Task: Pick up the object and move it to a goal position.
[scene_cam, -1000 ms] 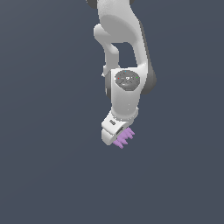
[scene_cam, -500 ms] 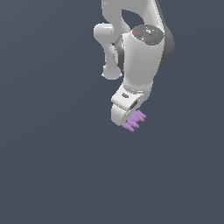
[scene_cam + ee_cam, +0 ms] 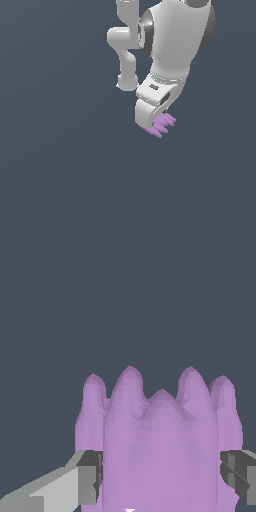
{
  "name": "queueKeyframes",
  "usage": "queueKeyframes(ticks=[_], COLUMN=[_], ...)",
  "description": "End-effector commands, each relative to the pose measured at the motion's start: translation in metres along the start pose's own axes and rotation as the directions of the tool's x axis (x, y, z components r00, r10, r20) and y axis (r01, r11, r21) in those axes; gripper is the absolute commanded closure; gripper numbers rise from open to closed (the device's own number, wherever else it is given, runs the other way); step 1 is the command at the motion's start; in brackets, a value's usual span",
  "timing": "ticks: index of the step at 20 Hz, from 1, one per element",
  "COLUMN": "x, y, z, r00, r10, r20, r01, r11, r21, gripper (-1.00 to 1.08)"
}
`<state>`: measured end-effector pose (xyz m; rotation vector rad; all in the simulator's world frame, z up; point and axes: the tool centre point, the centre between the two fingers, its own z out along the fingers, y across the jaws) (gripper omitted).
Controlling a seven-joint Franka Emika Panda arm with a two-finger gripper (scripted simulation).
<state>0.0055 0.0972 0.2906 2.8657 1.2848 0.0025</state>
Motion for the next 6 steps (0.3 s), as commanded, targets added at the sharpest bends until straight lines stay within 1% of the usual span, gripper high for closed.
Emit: queueKeyframes(ticks=[1, 6], x=[0.0005, 0.0011], y=[-0.002, -0.0002], z=[-0.0047, -0.0027], r00=[1.0, 1.0], r10=[0.001, 0.001], r20=[0.001, 0.001], r01=[-0.001, -0.001], r11=[1.0, 1.0], r21=[0.001, 0.002], gripper=[1.08, 1.08])
